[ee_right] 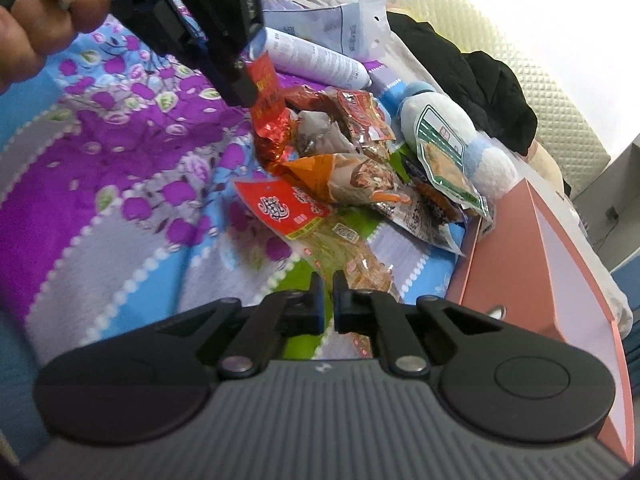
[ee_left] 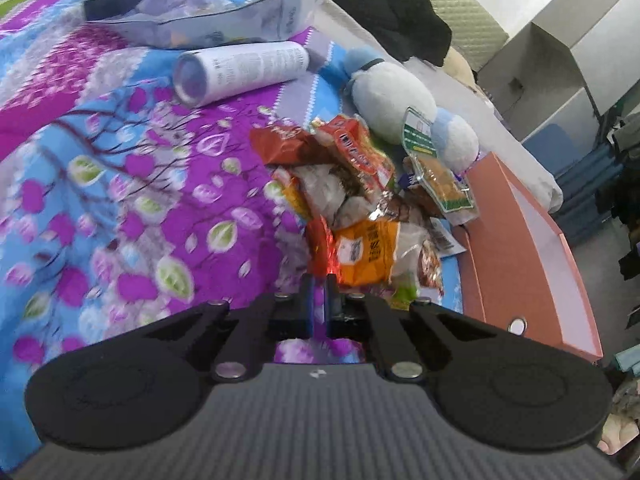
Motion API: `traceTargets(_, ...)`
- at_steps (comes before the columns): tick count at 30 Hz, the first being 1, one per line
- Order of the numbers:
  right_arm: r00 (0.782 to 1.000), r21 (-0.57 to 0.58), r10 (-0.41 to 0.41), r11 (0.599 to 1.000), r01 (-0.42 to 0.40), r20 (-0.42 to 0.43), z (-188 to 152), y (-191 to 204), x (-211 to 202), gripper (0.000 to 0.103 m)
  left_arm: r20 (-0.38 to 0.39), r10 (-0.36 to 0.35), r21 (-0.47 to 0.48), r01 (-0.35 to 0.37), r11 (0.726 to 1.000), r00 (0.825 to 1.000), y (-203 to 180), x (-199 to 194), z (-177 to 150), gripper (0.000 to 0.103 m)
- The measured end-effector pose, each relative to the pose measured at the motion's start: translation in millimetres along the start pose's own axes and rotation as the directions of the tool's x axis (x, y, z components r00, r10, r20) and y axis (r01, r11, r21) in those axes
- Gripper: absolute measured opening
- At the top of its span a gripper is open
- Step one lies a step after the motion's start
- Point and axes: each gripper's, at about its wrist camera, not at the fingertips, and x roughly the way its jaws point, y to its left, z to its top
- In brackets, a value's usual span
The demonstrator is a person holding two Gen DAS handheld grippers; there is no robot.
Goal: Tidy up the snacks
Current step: 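Close the left gripper on the red foil packet while the right gripper grasps the clear snack packet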
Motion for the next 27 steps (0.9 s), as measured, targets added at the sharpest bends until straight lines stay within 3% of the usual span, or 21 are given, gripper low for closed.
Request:
traceTargets(10, 1.0, 0.036, 0.031, 0.999, -0.031, -0.001, -11, 12, -37, 0.006, -0.037, 0.005, -0.004, -0.005, 1.0, 0.999, 0, -33, -26, 0.005)
traceTargets(13, 0.999, 0.051, 0.036, 0.998, -0.035, -0.01, -16, 16, -44, 0.009, -0.067, 0.0, 0.048, 0.004, 0.999, 0.998, -5, -32, -21, 0.006)
traceTargets(16, 0.999, 0.108, 0.045, 0.993, -0.043, -0.016, -19, 13, -46, 0.011, -0.09, 0.019, 0.16, -0.004, 0.987, 0.996, -19, -27, -12, 0.007)
traceTargets(18, 0.997, 0.151, 0.072, 0.986, -0.069, -0.014, -21, 10, -48, 0.024, -0.088, 0.042, 0.238, -0.02, 0.971, 0.995, -29, -23, -5, 0.018)
traceTargets(19, 0.996, 0.176, 0.087, 0.981, -0.084, -0.009, -22, 7, -49, 0.04, -0.092, 0.052, 0.274, -0.025, 0.961, 0.994, -33, -21, -3, 0.024)
traceTargets(20, 0.995, 0.195, 0.098, 0.976, -0.096, -0.001, -23, 6, -51, 0.054, -0.098, 0.058, 0.314, -0.024, 0.949, 0.994, -39, -17, 0, 0.038)
traceTargets(21, 0.994, 0.218, 0.11, 0.97, -0.11, 0.014, -24, 4, -53, 0.06, -0.103, 0.065, 0.356, -0.024, 0.934, 0.993, -44, -14, 2, 0.053)
traceTargets(22, 0.993, 0.24, 0.115, 0.963, -0.118, 0.027, -25, 2, -55, 0.073, -0.103, 0.076, 0.393, -0.03, 0.919, 0.992, -50, -11, 4, 0.06)
traceTargets(24, 0.991, 0.29, 0.125, 0.948, -0.134, 0.047, -27, -2, -58, 0.079, -0.096, 0.089, 0.475, -0.033, 0.879, 0.991, -61, -5, 7, 0.078)
traceTargets(27, 0.988, 0.387, 0.136, 0.909, -0.152, 0.068, -30, -13, -56, 0.08, -0.105, 0.116, 0.576, -0.034, 0.817, 0.988, -72, 9, 12, 0.083)
